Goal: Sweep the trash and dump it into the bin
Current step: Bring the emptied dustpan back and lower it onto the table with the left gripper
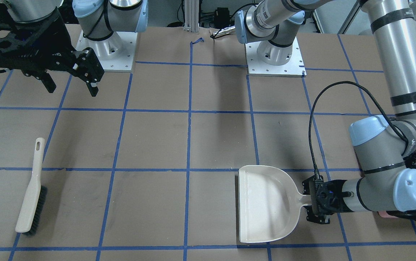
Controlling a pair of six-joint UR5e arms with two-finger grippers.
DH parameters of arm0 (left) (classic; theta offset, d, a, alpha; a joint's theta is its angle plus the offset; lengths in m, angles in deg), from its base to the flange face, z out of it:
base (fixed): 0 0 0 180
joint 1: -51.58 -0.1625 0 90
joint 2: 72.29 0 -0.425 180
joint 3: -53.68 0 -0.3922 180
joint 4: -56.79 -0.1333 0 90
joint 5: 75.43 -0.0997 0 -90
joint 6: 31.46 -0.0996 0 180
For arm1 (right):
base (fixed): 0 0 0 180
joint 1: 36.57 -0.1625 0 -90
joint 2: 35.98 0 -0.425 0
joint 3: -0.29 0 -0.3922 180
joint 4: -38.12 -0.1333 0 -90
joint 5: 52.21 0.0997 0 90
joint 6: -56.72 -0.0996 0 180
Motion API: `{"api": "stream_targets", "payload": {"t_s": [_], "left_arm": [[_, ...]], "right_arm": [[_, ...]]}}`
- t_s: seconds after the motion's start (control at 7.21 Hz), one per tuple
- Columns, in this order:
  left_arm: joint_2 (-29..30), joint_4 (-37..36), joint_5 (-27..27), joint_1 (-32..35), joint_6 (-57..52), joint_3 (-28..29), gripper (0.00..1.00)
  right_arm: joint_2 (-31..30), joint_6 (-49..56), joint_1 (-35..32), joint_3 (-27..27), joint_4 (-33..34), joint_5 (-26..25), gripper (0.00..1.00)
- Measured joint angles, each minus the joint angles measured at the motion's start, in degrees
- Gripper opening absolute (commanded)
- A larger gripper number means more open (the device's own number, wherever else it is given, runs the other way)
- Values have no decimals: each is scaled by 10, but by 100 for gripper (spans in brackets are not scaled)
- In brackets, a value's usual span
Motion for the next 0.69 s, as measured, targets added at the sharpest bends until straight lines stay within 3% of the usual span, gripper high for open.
{"api": "stream_targets", "payload": {"t_s": [0.14,0.42,0.55,0.69], "left_arm": [[1,0,0,0,0,-1,27],[4,-1,0,-1,2,-3,30],[4,-1,0,-2,3,-3,37],[4,-1,0,-2,5,-4,80]], "right_arm": [[0,0,0,0,0,0,100],[0,0,0,0,0,0,100],[0,0,0,0,0,0,100],[0,0,0,0,0,0,100]]}}
